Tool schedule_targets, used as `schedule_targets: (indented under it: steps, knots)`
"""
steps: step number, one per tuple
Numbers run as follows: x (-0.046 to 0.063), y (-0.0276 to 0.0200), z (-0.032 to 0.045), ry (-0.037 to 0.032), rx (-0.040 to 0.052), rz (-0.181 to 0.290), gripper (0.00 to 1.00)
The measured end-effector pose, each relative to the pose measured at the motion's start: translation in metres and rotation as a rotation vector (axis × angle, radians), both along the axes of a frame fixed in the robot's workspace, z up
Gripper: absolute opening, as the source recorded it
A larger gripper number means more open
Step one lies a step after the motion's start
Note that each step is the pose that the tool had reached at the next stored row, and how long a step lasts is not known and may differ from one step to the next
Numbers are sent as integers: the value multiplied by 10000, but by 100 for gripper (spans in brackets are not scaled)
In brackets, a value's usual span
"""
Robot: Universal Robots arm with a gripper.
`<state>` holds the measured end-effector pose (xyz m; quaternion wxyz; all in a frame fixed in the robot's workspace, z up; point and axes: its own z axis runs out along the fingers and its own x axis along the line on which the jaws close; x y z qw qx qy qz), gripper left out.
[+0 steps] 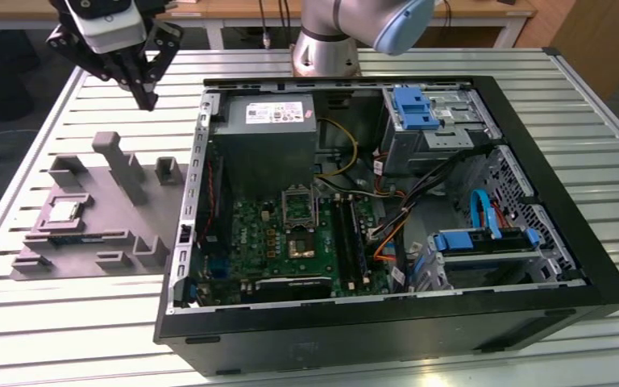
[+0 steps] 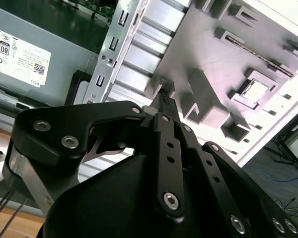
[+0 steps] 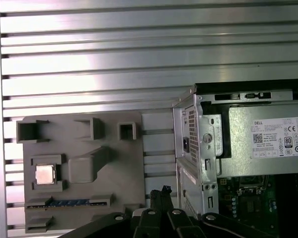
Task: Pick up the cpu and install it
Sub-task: 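Reach for the cpu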
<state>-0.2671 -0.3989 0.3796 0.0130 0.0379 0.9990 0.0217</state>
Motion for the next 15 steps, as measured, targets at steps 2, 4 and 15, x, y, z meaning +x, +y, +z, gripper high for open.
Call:
schedule_targets:
  steps: [2,4,15]
  knots:
    - [-12,0,-1,0,0,0,11]
    - [-24,0,-2,0,0,0,11]
    - [-93,0,-6,0,0,0,11]
